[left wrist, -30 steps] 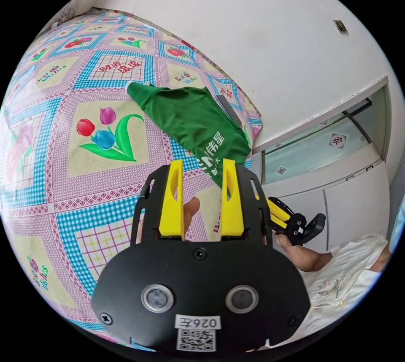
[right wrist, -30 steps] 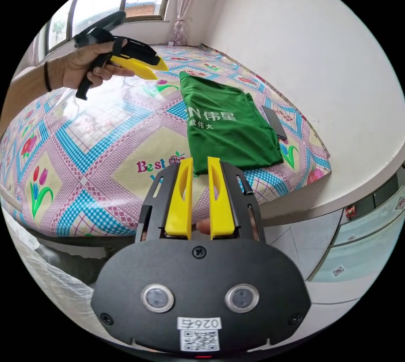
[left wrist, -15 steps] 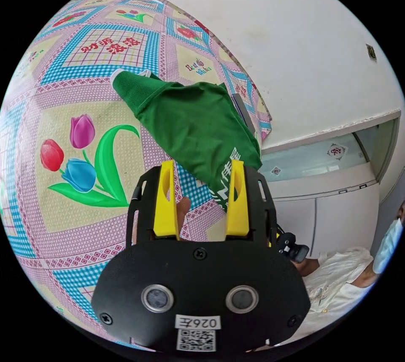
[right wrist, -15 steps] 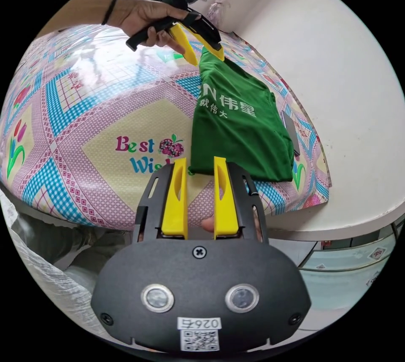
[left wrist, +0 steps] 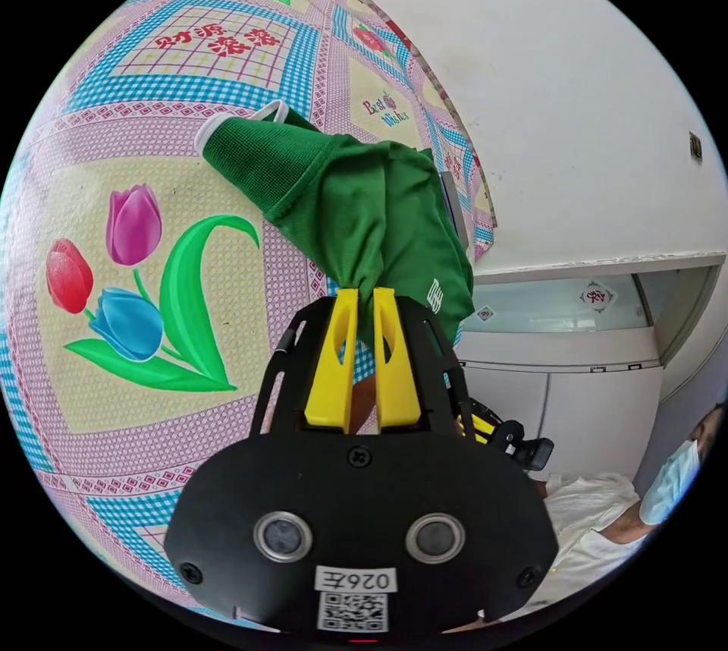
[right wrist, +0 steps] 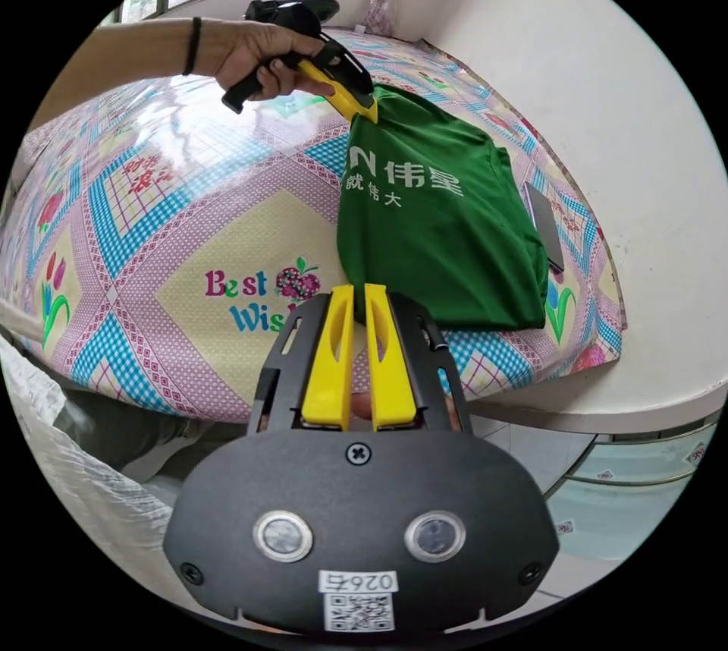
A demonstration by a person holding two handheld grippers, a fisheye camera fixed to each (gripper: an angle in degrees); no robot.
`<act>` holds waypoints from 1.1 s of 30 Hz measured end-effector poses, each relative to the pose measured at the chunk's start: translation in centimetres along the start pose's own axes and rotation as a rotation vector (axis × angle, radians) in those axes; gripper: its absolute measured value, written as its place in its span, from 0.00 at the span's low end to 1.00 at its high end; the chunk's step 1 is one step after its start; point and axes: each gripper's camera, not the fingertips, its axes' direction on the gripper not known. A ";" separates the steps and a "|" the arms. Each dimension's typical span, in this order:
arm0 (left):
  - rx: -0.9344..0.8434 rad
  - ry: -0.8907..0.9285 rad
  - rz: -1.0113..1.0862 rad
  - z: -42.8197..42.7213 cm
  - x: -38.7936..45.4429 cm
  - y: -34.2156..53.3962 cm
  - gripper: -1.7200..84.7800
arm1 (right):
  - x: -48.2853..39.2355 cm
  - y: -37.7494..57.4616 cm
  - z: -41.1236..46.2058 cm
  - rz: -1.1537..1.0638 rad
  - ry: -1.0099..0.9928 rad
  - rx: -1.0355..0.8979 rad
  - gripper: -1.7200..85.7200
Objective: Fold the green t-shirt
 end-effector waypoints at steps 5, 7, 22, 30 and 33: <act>0.048 -0.003 -0.035 -4.7 -1.6 3.6 0.05 | 1.0 1.0 -4.5 -0.008 -0.107 0.068 0.01; 0.075 -0.020 -0.053 -7.9 -2.8 6.5 0.05 | -0.3 1.2 -6.8 -0.042 -0.150 0.097 0.01; 0.234 -0.111 -0.334 -29.6 -14.8 34.7 0.07 | -21.9 0.0 -18.3 -0.471 -0.549 0.168 0.01; 0.388 -0.077 -0.318 -35.9 -16.9 47.2 0.13 | -21.5 -1.6 -20.6 -0.362 -0.665 0.169 0.09; 0.456 -0.056 -0.306 -37.9 -16.1 51.0 0.14 | -16.3 -1.0 -21.1 -0.185 -0.632 0.188 0.09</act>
